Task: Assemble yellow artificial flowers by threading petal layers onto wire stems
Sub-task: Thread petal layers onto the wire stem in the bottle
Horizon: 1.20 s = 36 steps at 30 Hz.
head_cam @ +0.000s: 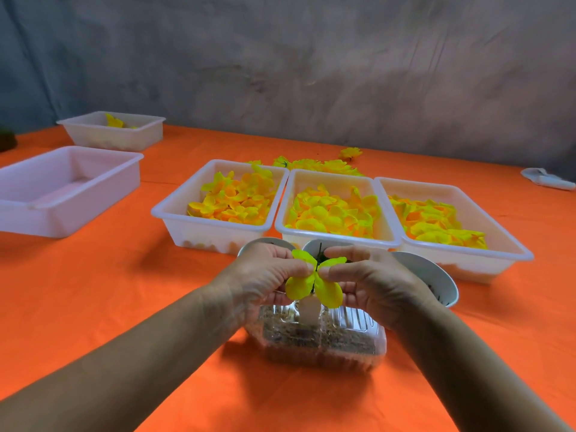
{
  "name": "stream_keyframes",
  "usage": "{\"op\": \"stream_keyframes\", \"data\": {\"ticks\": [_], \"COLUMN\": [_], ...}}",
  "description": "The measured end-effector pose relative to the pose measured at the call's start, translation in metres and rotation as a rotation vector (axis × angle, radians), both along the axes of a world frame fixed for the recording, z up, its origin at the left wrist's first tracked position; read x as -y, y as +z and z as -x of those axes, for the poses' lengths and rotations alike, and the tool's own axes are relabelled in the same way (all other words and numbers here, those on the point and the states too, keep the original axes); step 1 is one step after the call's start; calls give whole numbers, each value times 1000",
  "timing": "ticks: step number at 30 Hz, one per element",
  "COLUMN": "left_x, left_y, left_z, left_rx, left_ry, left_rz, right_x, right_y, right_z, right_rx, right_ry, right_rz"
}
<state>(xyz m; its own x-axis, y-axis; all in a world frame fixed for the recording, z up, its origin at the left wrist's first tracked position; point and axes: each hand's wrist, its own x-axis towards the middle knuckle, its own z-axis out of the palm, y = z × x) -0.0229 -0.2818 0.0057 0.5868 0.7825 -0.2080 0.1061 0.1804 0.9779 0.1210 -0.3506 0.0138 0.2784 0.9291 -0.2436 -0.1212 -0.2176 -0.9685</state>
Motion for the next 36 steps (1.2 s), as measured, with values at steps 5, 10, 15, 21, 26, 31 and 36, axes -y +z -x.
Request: {"op": "stream_keyframes", "data": {"ticks": [5,10,15,21,26,31,36], "left_x": [2,2,0,-2,-3,2,5], "left_y": [-3,-7,-8,-7,-7,-14,-14], "left_z": [-1,-2,-1,-3,-1,1,4], "left_rx": [-40,-79,-83,-103,-86,-41,-73], "left_ry": [3,25,5,13,-11,89,187], "left_rz": [8,5,75,59,136,14,-503], "right_x": [1,4,1,-1,2,5,6], "right_y": [-5,-7,-9,-10,-14,-16,-14], "right_z": [1,3,1,0,-1,-2,-5], "right_rx": [12,49,-53,-114,-197,-266,-223], "right_ry": [-34,-38,-13,-17,-39,-56,-75], "right_rz": [-1,13,63,85,89,75,62]}}
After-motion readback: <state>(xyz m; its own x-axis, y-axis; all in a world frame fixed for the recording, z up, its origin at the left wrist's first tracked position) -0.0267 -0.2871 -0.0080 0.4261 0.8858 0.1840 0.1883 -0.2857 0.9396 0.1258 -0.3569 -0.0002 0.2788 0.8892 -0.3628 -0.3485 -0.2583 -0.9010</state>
